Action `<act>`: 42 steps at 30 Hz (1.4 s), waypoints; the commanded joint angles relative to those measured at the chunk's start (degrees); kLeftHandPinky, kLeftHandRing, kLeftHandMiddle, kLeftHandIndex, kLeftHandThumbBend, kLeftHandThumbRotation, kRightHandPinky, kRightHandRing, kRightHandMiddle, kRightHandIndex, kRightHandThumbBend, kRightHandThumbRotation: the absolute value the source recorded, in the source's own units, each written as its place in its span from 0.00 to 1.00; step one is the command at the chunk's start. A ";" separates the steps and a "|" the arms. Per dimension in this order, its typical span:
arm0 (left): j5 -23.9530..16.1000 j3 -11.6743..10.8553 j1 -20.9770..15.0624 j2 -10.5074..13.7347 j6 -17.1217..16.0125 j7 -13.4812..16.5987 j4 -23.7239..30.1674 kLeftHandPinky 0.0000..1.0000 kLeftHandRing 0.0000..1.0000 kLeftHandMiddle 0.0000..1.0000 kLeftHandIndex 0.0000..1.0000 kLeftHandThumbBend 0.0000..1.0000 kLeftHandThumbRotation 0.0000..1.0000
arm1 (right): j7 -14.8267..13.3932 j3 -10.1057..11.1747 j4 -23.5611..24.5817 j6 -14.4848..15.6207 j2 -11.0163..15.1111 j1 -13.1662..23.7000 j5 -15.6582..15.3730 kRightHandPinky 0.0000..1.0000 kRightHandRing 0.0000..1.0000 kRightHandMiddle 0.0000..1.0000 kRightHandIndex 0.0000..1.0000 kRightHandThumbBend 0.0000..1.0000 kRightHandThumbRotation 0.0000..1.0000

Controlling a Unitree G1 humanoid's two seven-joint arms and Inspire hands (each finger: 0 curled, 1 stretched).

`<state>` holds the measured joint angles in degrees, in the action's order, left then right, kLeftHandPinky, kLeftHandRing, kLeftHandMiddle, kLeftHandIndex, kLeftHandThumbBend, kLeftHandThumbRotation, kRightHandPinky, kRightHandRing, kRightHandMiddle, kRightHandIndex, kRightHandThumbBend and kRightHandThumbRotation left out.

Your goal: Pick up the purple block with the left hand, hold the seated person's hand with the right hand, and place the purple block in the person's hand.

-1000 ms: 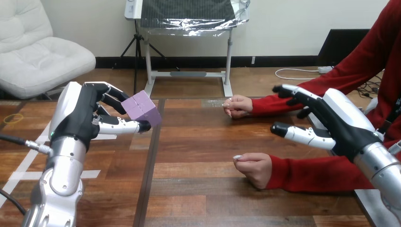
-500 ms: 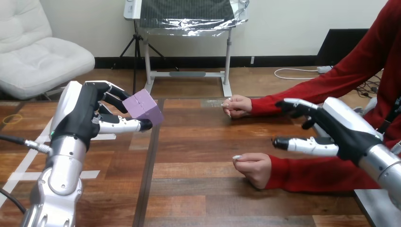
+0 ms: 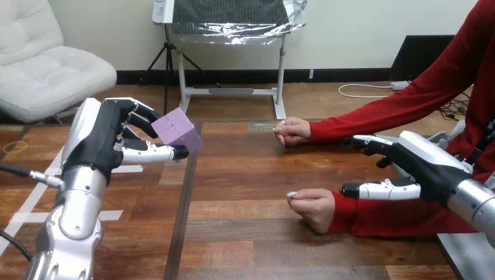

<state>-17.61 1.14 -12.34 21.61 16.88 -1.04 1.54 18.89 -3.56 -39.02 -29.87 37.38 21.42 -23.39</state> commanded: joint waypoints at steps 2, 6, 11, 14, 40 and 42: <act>0.40 -1.06 -1.73 -0.42 -0.43 -0.14 3.52 0.20 0.28 0.36 0.44 0.69 0.00 | 1.39 -0.20 -1.06 -0.07 2.00 6.20 1.47 0.78 0.91 0.92 0.91 1.00 0.73; 1.06 -1.35 -1.70 -0.79 -0.12 -0.41 3.63 0.20 0.28 0.36 0.44 0.69 0.00 | 2.53 -0.52 -1.43 0.60 2.30 6.67 1.51 0.79 0.92 0.93 0.91 1.00 0.69; 1.38 -1.48 -1.63 -0.82 -0.74 -0.47 3.43 0.20 0.28 0.36 0.44 0.68 0.00 | 3.25 -1.00 -2.82 0.35 2.60 7.51 1.28 0.80 0.93 0.94 0.91 1.00 0.64; 1.49 -1.49 -1.58 -0.78 -0.87 -0.44 3.48 0.20 0.28 0.36 0.43 0.68 0.00 | 3.87 -1.06 -3.23 1.05 2.59 7.86 1.36 0.80 0.93 0.94 0.90 1.00 0.62; 1.19 -1.21 -1.91 -0.66 0.77 -0.71 4.02 0.20 0.28 0.36 0.44 0.69 0.00 | 3.68 -3.66 -3.57 3.48 2.02 9.01 -1.07 0.81 0.92 0.94 0.90 1.00 0.52; 1.28 -1.26 -1.93 -0.73 0.85 -0.70 4.00 0.20 0.28 0.36 0.44 0.69 0.00 | 3.62 -3.86 -3.67 3.57 1.87 9.08 -1.15 0.81 0.92 0.93 0.90 1.00 0.51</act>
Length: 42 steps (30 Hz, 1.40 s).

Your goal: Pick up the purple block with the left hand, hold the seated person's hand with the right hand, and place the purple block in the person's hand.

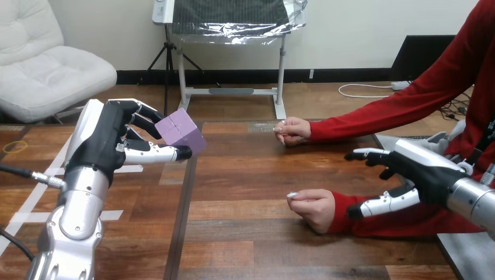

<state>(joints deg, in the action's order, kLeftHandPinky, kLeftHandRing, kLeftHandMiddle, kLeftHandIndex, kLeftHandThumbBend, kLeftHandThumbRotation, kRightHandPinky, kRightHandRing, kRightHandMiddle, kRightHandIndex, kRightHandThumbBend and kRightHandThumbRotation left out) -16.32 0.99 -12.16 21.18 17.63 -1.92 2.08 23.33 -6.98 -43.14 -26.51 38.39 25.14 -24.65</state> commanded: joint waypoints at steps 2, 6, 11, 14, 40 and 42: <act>-0.04 -1.10 -2.10 -0.24 0.05 0.15 3.48 0.20 0.28 0.36 0.44 0.69 0.00 | -0.90 -0.83 0.32 0.27 0.66 5.47 -0.23 0.82 0.92 0.93 0.90 1.00 0.50; 0.02 -1.14 -2.02 -0.05 -0.59 0.18 3.17 0.20 0.28 0.36 0.44 0.69 0.00 | -1.19 -1.39 -0.02 0.09 0.42 5.60 -0.55 0.82 0.92 0.93 0.90 1.00 0.49; -0.11 -1.16 -2.00 0.14 -0.96 0.27 2.96 0.20 0.28 0.36 0.44 0.69 0.00 | -1.82 -2.59 -0.72 -0.30 0.20 5.92 -1.55 0.83 0.91 0.93 0.90 1.00 0.46; -0.10 -1.19 -1.97 0.18 -0.89 0.21 3.06 0.20 0.28 0.36 0.44 0.69 0.00 | -1.51 -3.16 -0.82 0.10 -0.02 6.10 -1.77 0.83 0.91 0.93 0.89 1.00 0.44; 0.45 -1.64 -1.65 0.12 -0.82 0.01 3.22 0.21 0.29 0.36 0.44 0.68 0.00 | -3.29 -7.93 -3.28 1.23 -1.58 7.31 -5.16 0.75 0.85 0.88 0.84 1.00 0.28; 0.38 -1.60 -1.61 0.18 -0.91 -0.01 3.29 0.21 0.28 0.36 0.44 0.68 0.00 | -3.64 -8.27 -3.06 1.90 -1.69 7.26 -5.69 0.75 0.85 0.88 0.83 1.00 0.27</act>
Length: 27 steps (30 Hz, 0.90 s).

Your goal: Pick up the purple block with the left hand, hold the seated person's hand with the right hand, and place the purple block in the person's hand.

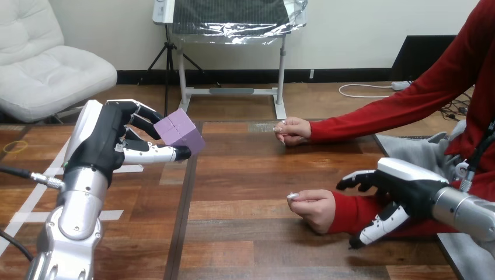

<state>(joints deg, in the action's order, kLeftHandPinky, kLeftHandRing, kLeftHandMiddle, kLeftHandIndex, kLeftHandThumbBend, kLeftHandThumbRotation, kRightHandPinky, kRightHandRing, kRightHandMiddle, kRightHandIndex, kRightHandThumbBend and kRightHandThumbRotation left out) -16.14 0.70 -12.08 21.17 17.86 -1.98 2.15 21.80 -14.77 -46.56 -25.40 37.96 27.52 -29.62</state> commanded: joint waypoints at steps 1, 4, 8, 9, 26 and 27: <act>0.17 -1.30 -1.68 0.21 -1.16 0.04 3.24 0.20 0.28 0.36 0.44 0.68 0.00 | -2.23 -0.62 0.43 1.00 -1.28 4.87 -0.84 0.74 0.85 0.87 0.83 1.00 0.26; 0.24 -1.33 -1.71 0.16 -1.16 -0.01 3.24 0.20 0.28 0.36 0.44 0.68 0.00 | -4.04 -1.36 -0.10 0.53 -1.46 4.85 -1.85 0.72 0.83 0.86 0.82 1.00 0.24; 0.00 -1.23 -1.76 0.19 -0.82 -0.02 3.36 0.20 0.28 0.36 0.44 0.68 0.00 | -6.12 -1.89 -0.67 0.22 -1.68 4.79 -2.74 0.69 0.79 0.82 0.79 1.00 0.21; -0.06 -1.21 -1.77 0.19 -0.73 -0.01 3.38 0.20 0.28 0.36 0.44 0.68 0.00 | -6.50 -1.97 -0.79 0.15 -1.72 4.79 -2.90 0.67 0.77 0.80 0.78 1.00 0.19; 0.46 -1.51 -1.64 0.02 -1.15 -0.03 3.14 0.20 0.28 0.36 0.43 0.69 0.00 | -10.63 -4.07 -3.09 0.91 -2.43 5.52 -5.25 0.64 0.71 0.73 0.71 0.99 0.10; 0.48 -1.52 -1.63 0.02 -1.13 -0.05 3.17 0.20 0.28 0.36 0.43 0.69 0.00 | -10.76 -4.12 -3.22 0.87 -2.45 5.58 -5.35 0.64 0.71 0.73 0.70 0.98 0.10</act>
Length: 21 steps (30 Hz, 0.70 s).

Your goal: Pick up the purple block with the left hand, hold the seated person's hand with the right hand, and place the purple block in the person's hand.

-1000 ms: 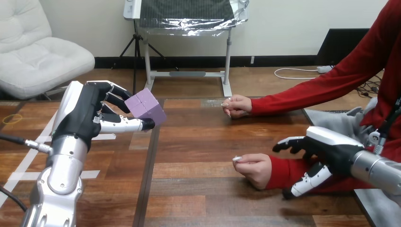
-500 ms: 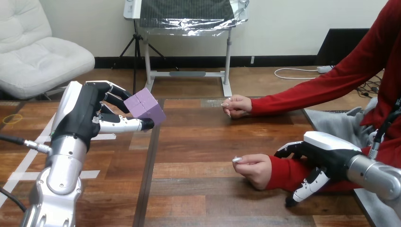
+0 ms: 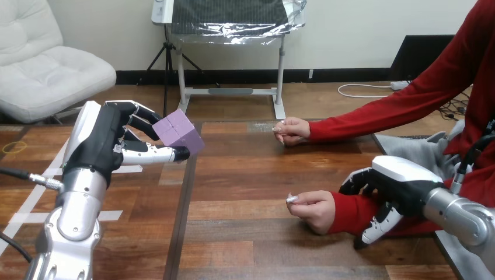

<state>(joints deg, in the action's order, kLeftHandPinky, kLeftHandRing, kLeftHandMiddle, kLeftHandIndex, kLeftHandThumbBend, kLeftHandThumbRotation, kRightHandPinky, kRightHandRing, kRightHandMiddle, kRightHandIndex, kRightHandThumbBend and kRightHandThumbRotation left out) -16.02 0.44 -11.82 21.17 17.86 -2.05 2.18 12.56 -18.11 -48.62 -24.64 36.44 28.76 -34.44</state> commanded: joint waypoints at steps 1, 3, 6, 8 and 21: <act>0.37 -1.26 -1.86 0.11 -1.26 -0.05 3.09 0.20 0.28 0.36 0.43 0.69 0.00 | -1.92 -0.93 -1.35 0.03 -0.99 4.40 -0.78 0.64 0.71 0.73 0.70 0.98 0.10; 0.38 -1.26 -1.84 0.22 -1.45 -0.12 3.03 0.20 0.27 0.35 0.43 0.69 0.00 | -2.40 -1.09 -1.62 -0.10 -1.08 4.48 -1.08 0.64 0.71 0.72 0.69 0.97 0.10; 0.41 -1.29 -1.83 0.29 -1.57 -0.16 2.92 0.19 0.27 0.35 0.43 0.69 0.00 | -3.22 -1.39 -2.24 -0.46 -1.15 4.67 -1.54 0.64 0.70 0.71 0.68 0.96 0.11; 0.50 -1.35 -1.80 0.28 -1.68 -0.17 2.86 0.19 0.27 0.35 0.43 0.69 0.00 | -4.22 -1.71 -3.09 -1.00 -1.23 4.88 -1.91 0.64 0.69 0.70 0.67 0.95 0.11; 0.78 -1.79 -1.59 0.25 -2.23 -0.48 2.65 0.20 0.28 0.36 0.44 0.68 0.00 | -8.93 -3.28 -6.30 -2.27 -1.72 5.82 -3.37 0.59 0.63 0.63 0.60 0.88 0.16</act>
<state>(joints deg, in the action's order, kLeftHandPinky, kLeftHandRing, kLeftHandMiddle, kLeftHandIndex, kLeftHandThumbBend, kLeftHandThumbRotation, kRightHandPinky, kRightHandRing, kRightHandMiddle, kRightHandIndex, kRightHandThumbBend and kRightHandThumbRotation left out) -15.58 -0.37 -11.48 21.17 17.38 -2.59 2.18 5.87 -20.37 -53.13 -26.53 35.93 30.48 -36.92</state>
